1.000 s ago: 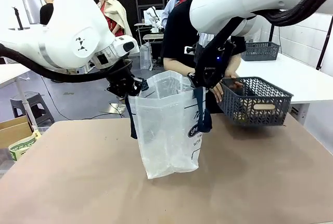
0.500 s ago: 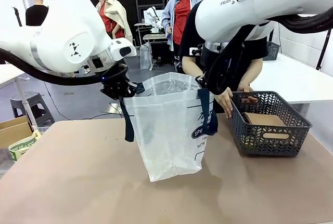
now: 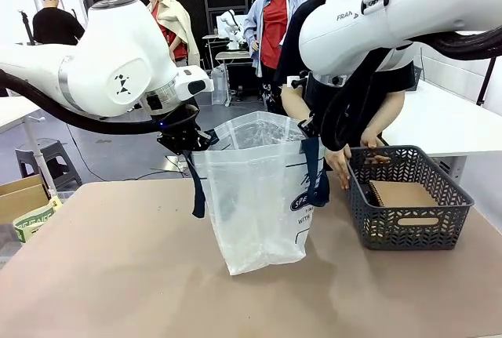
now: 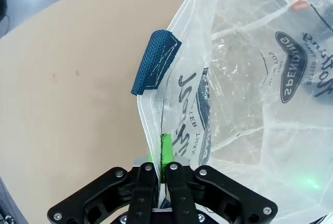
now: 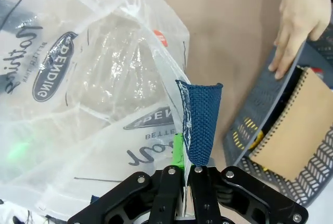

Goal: Transfer purchased items from the store into the shopping bag.
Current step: Open the Reusable shopping bag in the center of the table.

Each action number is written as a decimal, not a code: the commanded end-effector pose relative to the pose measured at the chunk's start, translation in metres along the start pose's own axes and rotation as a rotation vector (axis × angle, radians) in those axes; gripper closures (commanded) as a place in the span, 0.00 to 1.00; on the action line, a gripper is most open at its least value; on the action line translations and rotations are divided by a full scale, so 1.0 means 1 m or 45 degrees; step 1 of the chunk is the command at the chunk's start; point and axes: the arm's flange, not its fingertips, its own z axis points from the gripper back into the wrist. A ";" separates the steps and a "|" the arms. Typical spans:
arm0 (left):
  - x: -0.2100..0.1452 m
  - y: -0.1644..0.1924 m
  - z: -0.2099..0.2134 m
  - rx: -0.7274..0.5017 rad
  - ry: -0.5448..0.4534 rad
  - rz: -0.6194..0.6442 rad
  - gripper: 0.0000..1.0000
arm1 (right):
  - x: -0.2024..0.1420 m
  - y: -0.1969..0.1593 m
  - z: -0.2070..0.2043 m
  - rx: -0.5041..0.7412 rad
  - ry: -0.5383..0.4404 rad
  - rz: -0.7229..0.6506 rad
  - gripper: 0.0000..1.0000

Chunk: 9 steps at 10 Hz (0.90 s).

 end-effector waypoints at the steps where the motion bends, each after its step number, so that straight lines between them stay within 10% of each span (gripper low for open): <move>1: -0.001 0.002 0.000 0.005 0.009 0.023 1.00 | 0.000 0.000 0.000 0.001 0.009 -0.024 1.00; 9: -0.001 0.002 0.000 0.005 0.009 0.023 1.00 | 0.000 0.000 0.000 0.001 0.009 -0.024 1.00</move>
